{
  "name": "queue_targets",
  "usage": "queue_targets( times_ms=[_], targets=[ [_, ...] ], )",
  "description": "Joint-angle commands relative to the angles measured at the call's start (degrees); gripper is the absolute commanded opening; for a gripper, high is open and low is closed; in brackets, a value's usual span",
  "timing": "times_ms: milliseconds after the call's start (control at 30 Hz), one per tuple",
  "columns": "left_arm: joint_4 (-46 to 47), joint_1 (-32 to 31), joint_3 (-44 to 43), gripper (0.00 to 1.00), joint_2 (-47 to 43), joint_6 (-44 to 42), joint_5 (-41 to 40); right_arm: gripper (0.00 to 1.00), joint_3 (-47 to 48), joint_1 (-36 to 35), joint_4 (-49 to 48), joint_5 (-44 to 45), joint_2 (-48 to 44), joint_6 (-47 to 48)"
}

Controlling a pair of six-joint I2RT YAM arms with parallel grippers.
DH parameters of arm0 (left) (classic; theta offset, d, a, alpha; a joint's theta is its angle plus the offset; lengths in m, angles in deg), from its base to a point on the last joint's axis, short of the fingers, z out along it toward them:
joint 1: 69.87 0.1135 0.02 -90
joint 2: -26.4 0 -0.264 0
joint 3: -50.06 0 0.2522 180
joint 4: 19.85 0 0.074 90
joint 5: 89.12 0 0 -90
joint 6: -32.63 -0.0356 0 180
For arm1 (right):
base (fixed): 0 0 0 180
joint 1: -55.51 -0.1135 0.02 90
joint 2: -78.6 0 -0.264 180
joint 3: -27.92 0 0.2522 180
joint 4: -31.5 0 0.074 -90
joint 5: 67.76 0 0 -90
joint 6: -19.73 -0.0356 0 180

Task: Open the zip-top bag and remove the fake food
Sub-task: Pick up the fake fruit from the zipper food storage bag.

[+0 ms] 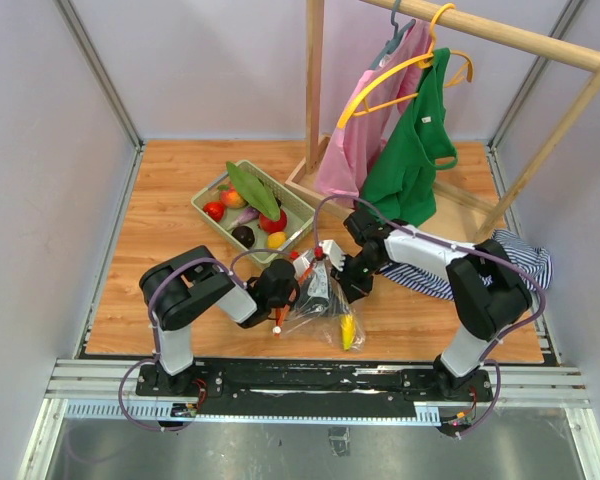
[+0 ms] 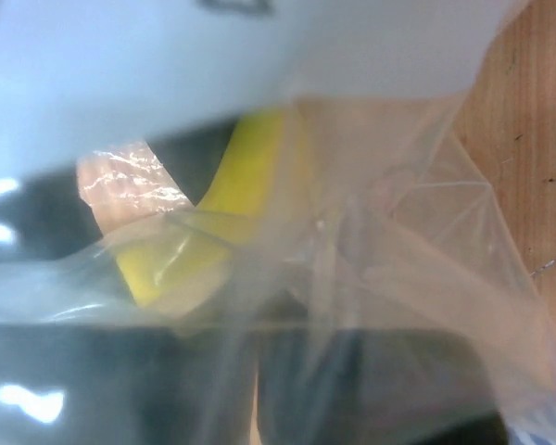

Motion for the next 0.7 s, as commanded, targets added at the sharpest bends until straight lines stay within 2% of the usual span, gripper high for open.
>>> queue_targets(
  times_ms=[0,133,300,533,667],
  targets=[
    [-1.99,-0.39,0.79,0.64,0.03,-0.91,-7.6,0.01,0.42,-0.41,0.86,-10.54,0.2,-6.29],
    [-2.0,-0.39,2.08,0.63,-0.86,-0.45,-9.89,0.01,-0.13,2.22,0.37,-13.83,-3.73,-6.6],
    [-3.02,-0.38,2.11,0.63,-1.85,-0.58,-11.21,0.01,-0.72,3.59,2.48,-9.86,-6.09,-2.64],
    [-3.02,-0.39,1.68,0.64,-2.34,-0.68,-11.97,0.01,1.98,1.63,8.57,-4.75,0.74,-1.37],
    [-3.19,-0.39,1.83,0.65,-2.43,-0.39,-12.1,0.01,2.57,0.32,8.79,-2.08,3.8,-2.38]
  ],
)
